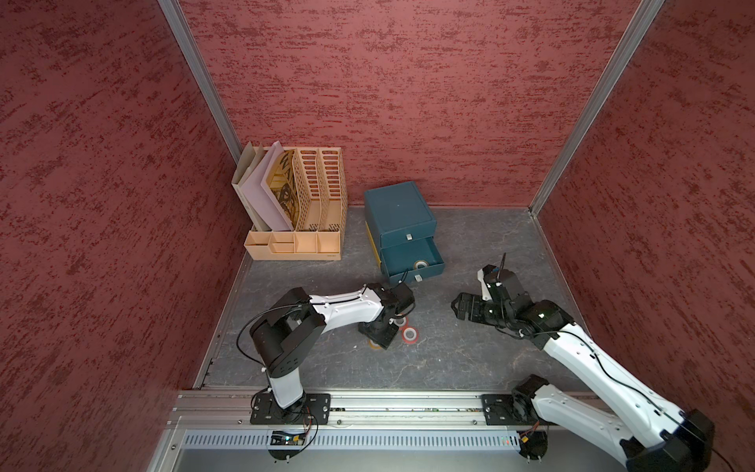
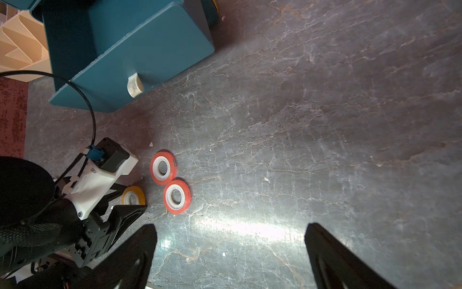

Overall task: Place the transparent tape into the drawer according to color
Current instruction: Pick up the tape at the center of the board.

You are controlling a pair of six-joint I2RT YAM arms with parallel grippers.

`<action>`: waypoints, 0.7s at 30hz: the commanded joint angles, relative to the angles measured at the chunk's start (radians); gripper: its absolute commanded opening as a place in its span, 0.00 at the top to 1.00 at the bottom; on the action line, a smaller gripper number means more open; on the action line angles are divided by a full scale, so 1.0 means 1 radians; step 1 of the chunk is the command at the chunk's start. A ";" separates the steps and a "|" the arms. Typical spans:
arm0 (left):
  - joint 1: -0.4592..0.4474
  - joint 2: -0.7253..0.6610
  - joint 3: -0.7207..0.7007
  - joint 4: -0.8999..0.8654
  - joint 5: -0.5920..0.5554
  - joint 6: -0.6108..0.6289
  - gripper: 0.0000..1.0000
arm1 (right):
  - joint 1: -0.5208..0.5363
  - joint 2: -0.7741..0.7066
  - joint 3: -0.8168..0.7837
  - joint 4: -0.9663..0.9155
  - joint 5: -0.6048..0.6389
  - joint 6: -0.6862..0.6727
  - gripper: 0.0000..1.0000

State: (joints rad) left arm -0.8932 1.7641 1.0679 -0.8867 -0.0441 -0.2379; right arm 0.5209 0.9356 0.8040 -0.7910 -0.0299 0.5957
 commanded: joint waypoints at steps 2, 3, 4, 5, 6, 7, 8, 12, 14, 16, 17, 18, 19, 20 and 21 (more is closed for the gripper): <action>0.004 0.002 0.005 -0.035 -0.062 -0.001 0.52 | -0.012 -0.001 0.001 0.007 0.017 0.004 0.01; 0.004 -0.001 0.008 -0.040 -0.063 -0.001 0.53 | -0.012 -0.001 0.001 0.007 0.016 0.005 0.01; 0.004 -0.005 0.009 -0.043 -0.064 -0.001 0.53 | -0.012 -0.001 0.001 0.007 0.016 0.004 0.01; 0.004 -0.009 0.012 -0.048 -0.065 -0.001 0.53 | -0.012 -0.001 -0.001 0.007 0.015 0.004 0.01; 0.005 -0.014 0.016 -0.054 -0.066 -0.002 0.53 | -0.013 -0.001 0.000 0.007 0.015 0.004 0.01; 0.005 -0.019 0.020 -0.059 -0.068 0.000 0.53 | -0.013 -0.001 -0.001 0.008 0.015 0.005 0.01; 0.005 -0.025 0.024 -0.067 -0.069 0.000 0.53 | -0.014 -0.001 -0.001 0.009 0.015 0.004 0.01; 0.010 -0.049 0.052 -0.101 -0.074 0.008 0.53 | -0.013 -0.003 -0.002 0.010 0.015 0.006 0.02; 0.010 -0.062 0.065 -0.115 -0.077 0.012 0.53 | -0.014 -0.004 -0.002 0.009 0.013 0.005 0.01; 0.012 -0.073 0.080 -0.129 -0.079 0.015 0.53 | -0.015 -0.007 -0.002 0.009 0.014 0.006 0.02; 0.013 -0.079 0.088 -0.136 -0.080 0.015 0.53 | -0.015 -0.009 -0.002 0.009 0.015 0.005 0.02; 0.013 -0.085 0.095 -0.144 -0.082 0.015 0.53 | -0.015 -0.010 -0.003 0.006 0.015 0.006 0.02; 0.013 -0.090 0.101 -0.149 -0.083 0.016 0.53 | -0.015 -0.012 -0.004 0.005 0.016 0.006 0.02; 0.014 -0.097 0.109 -0.158 -0.084 0.017 0.53 | -0.015 -0.014 -0.004 0.005 0.015 0.006 0.02; 0.013 -0.102 0.118 -0.166 -0.084 0.017 0.54 | -0.015 -0.015 -0.005 0.004 0.015 0.006 0.02</action>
State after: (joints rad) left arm -0.8867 1.6939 1.1522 -1.0134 -0.1131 -0.2298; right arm 0.5194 0.9348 0.8040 -0.7910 -0.0299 0.5957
